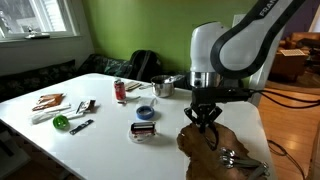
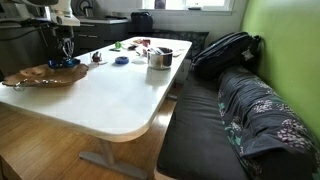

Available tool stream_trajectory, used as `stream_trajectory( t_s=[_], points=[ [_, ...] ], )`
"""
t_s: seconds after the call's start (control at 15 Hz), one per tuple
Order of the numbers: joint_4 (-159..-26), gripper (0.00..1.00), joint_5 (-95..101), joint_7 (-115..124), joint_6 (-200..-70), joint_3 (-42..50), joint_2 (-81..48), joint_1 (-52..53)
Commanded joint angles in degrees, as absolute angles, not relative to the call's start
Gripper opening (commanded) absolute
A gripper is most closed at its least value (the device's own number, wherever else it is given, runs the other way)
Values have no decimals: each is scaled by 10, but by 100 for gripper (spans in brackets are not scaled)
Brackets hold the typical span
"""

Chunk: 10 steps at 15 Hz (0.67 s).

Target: Pick up the black sunglasses, then put them on the table

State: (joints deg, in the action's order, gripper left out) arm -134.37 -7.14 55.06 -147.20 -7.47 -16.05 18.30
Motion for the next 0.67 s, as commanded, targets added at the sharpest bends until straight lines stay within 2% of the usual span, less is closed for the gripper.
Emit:
stream_trajectory(
  t_s=[0.0,0.13,0.2,0.27,0.33,0.6],
  points=[
    [-1338,1,-41,518,-1489,-65,-178,171],
    [-1320,1,-45,478,-1466,-69,-194,160],
    [-1315,30,-53,455,-1459,-72,-202,154],
    [-1311,31,-54,440,-1457,-71,-208,151],
    [-1307,36,-59,422,-1456,-71,-215,147],
    [-1309,67,-67,385,-1479,-66,-194,140]
  ],
)
